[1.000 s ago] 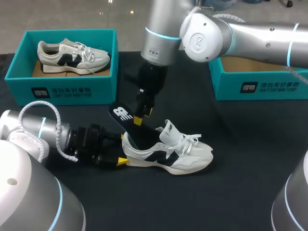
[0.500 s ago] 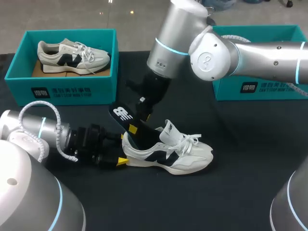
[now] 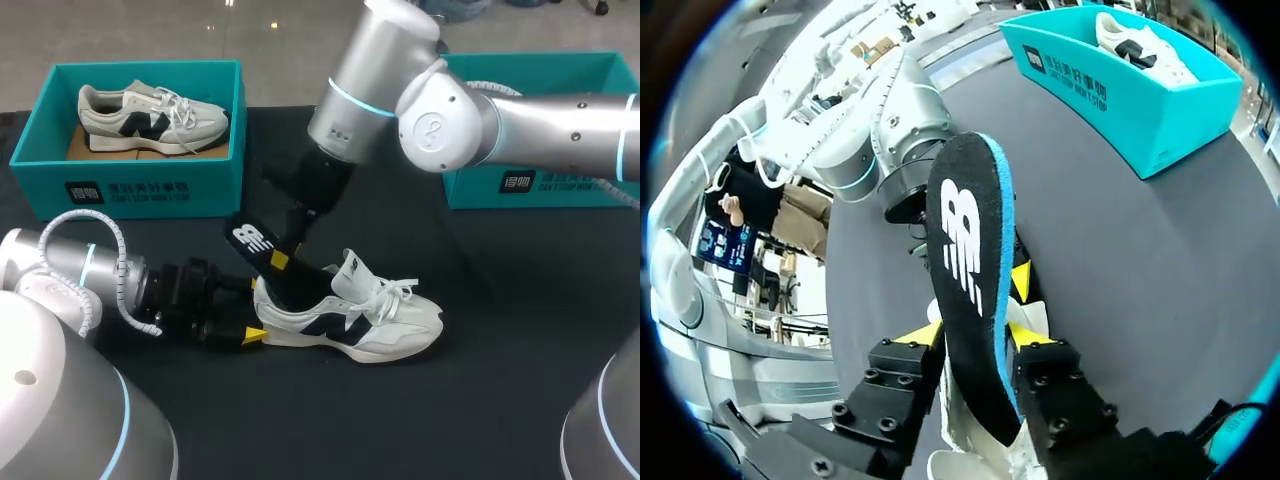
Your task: Take the shoe out of the shoebox, open the shoe tongue, remove and reinsert the insole, then place the shoe into the shoebox
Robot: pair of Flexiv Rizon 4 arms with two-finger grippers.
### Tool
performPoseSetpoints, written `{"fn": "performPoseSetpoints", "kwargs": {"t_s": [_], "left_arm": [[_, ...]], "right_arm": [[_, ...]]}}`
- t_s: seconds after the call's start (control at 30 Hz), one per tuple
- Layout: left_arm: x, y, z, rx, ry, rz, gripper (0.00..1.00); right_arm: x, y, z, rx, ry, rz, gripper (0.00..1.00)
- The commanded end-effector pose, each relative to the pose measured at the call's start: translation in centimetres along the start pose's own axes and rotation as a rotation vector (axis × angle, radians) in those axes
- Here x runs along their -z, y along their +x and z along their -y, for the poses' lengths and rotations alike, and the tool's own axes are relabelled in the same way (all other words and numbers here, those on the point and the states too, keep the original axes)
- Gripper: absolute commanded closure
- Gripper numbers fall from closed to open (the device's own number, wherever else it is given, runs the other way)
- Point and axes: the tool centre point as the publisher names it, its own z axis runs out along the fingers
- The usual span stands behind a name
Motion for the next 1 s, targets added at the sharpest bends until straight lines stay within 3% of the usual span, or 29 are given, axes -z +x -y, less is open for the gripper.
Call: {"fn": "performPoseSetpoints", "kwargs": {"t_s": [0.03,0.13,0.5,0.73,1.0], "left_arm": [[-0.3,0.1,-0.4,-0.001,-0.002,0.001,1.00],[-0.3,0.1,-0.4,-0.001,-0.002,0.001,1.00],[-0.3,0.1,-0.4,-0.001,-0.002,0.001,1.00],[-0.3,0.1,-0.4,-0.001,-0.002,0.001,1.00],[-0.3,0.1,-0.4,-0.001,-0.002,0.001,1.00]], "right_arm": [[-0.6,-0.3,-0.7,0.007,0.003,-0.010,0.91],[-0.6,-0.3,-0.7,0.009,0.001,-0.010,1.00],[0.8,0.6,-1.6,0.019,-0.056,0.006,1.00],[6.2,0.3,-4.0,0.020,-0.150,0.105,1.00],[13.1,0.3,-6.5,0.018,-0.350,0.242,1.00]]}}
